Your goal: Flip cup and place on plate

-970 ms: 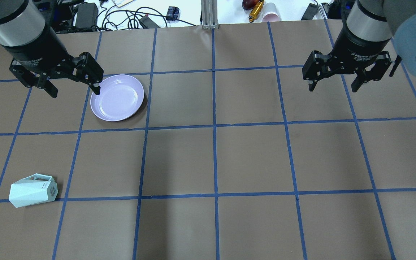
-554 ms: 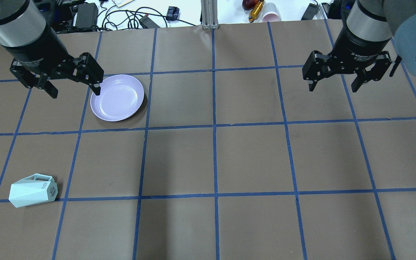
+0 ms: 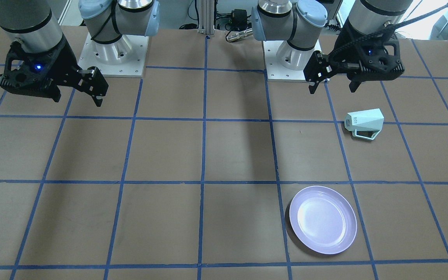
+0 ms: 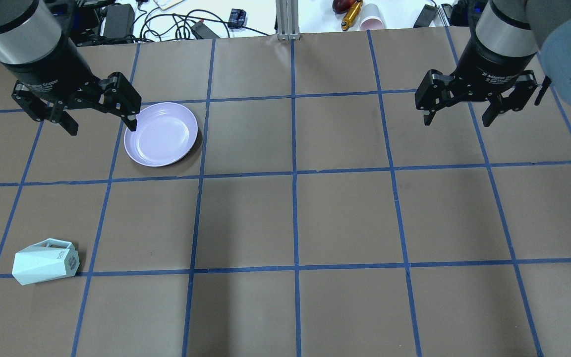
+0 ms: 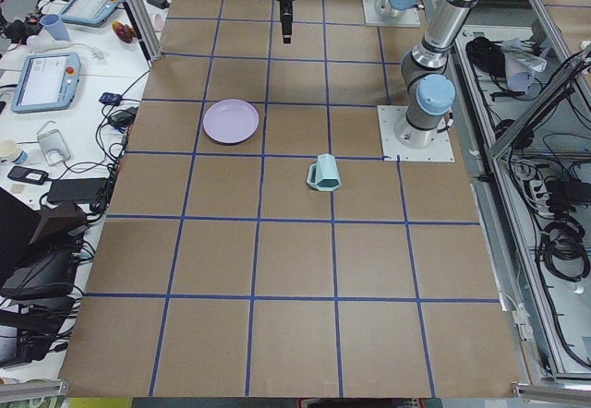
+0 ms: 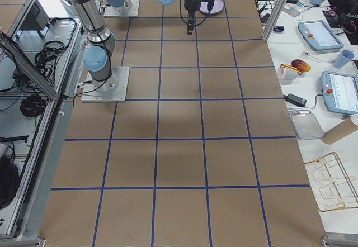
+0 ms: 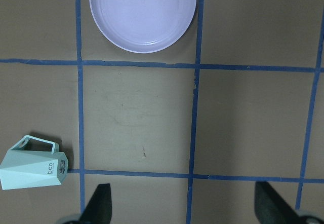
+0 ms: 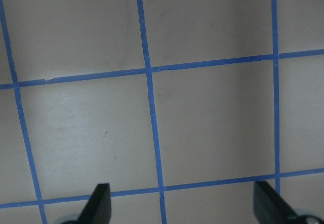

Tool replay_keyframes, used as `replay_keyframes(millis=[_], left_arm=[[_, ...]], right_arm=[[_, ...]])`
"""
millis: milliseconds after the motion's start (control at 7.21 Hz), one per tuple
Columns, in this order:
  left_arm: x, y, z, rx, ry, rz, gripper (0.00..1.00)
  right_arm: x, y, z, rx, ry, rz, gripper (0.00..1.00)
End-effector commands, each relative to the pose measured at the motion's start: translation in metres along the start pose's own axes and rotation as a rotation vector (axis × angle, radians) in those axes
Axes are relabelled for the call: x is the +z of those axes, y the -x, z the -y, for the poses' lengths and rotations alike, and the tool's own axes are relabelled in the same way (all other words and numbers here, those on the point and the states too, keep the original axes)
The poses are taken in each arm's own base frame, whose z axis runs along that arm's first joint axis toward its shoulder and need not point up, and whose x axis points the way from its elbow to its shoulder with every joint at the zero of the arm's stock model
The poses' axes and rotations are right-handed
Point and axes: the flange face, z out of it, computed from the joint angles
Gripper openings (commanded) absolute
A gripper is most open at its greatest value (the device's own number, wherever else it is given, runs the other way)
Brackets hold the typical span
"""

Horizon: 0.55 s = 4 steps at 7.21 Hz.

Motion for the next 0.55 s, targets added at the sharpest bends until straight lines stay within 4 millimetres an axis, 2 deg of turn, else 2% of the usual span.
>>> replay_keyframes(millis=[0,416], left_arm=[[-0.0014,0.0010,0.0003,-0.004,-0.006,-0.005,1.00],[-0.0045,0.0024,0.0010,-0.006,-0.014,0.001,1.00]], right_arm=[[-0.0005,0.0000,-0.0001,0.000,-0.002,0.000,1.00],[0.0003,0.0000,0.0002,0.000,0.001,0.000,1.00]])
